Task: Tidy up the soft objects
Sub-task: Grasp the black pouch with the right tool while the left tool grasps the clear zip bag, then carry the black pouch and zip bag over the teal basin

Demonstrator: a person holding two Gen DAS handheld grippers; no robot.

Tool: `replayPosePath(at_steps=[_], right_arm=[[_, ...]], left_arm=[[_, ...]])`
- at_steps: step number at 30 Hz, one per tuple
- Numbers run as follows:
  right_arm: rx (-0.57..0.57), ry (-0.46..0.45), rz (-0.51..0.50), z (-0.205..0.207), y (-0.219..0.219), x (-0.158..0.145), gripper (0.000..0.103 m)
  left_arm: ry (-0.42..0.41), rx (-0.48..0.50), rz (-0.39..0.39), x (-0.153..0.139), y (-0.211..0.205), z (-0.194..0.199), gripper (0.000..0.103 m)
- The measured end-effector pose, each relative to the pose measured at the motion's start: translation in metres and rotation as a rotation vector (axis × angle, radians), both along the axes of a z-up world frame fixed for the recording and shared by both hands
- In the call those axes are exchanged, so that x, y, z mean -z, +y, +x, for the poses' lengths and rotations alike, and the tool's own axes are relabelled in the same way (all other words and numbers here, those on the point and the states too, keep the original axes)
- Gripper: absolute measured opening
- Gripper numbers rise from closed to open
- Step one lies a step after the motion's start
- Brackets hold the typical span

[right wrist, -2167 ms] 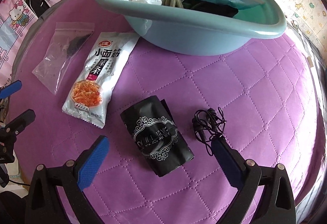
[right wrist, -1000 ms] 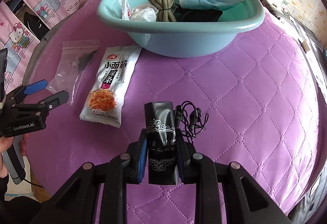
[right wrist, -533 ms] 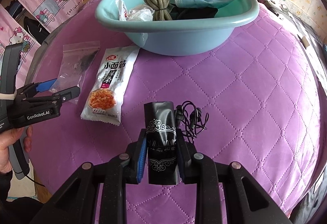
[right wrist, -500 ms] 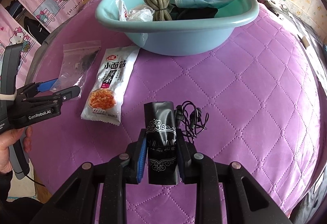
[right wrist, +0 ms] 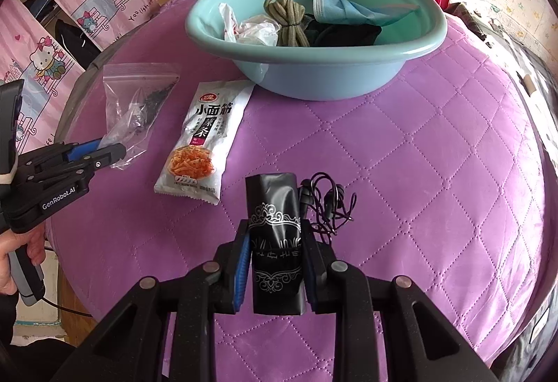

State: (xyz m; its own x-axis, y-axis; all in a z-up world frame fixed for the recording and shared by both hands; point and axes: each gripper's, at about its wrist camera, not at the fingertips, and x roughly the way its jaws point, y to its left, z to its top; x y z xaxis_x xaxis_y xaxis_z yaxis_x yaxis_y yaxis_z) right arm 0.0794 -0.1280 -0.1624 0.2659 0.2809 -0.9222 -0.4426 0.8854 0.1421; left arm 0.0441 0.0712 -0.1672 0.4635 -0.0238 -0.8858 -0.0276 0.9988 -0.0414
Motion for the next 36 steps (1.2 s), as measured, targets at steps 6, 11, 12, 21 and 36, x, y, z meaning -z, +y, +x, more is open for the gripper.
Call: replayPosePath(at_steps=[6, 11, 12, 21, 36], right_arm=[[-0.013, -0.002, 0.006, -0.007, -0.002, -0.003, 0.028], [-0.014, -0.006, 0.011, -0.010, -0.005, -0.004, 0.028], [-0.013, -0.007, 0.012, -0.011, -0.006, -0.005, 0.028], [-0.009, -0.017, 0.009, -0.013, -0.010, -0.005, 0.028], [-0.013, -0.060, 0.030, -0.018, -0.019, -0.030, 0.029]], left_arm=[[0.001, 0.009, -0.006, -0.009, -0.009, -0.014, 0.028], [-0.005, 0.020, -0.009, -0.016, -0.016, -0.024, 0.028], [-0.006, 0.022, -0.013, -0.018, -0.017, -0.026, 0.028], [-0.014, 0.055, -0.041, -0.029, -0.026, -0.037, 0.028], [-0.071, 0.128, -0.066, -0.062, -0.042, -0.041, 0.028]])
